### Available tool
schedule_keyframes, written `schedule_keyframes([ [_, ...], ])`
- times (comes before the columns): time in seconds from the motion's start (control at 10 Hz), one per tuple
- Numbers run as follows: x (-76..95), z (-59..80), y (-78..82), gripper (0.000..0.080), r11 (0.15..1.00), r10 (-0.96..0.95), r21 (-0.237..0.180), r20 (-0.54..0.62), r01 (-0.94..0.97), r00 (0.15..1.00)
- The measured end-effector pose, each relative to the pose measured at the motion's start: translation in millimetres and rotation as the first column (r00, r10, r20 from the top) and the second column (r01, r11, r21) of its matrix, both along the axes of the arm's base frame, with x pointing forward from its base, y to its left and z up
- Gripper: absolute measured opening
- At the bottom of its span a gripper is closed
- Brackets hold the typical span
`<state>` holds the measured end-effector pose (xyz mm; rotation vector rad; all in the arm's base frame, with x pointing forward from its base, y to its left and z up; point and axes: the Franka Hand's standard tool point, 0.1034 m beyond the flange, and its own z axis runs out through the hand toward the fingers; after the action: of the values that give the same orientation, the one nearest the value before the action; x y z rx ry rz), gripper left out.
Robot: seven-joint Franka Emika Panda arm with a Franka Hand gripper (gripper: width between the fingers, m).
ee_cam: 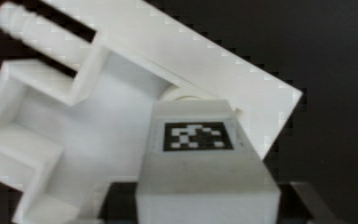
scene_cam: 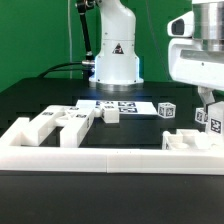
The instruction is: Assemble chair
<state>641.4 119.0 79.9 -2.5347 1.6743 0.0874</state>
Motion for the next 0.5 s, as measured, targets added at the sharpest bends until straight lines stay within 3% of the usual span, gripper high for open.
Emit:
schedule_keyframes([
  [0.5, -0.5, -0.3, 0.4, 0.029, 0.95, -0.311, 0.019, -0.049, 0.312, 0.949],
])
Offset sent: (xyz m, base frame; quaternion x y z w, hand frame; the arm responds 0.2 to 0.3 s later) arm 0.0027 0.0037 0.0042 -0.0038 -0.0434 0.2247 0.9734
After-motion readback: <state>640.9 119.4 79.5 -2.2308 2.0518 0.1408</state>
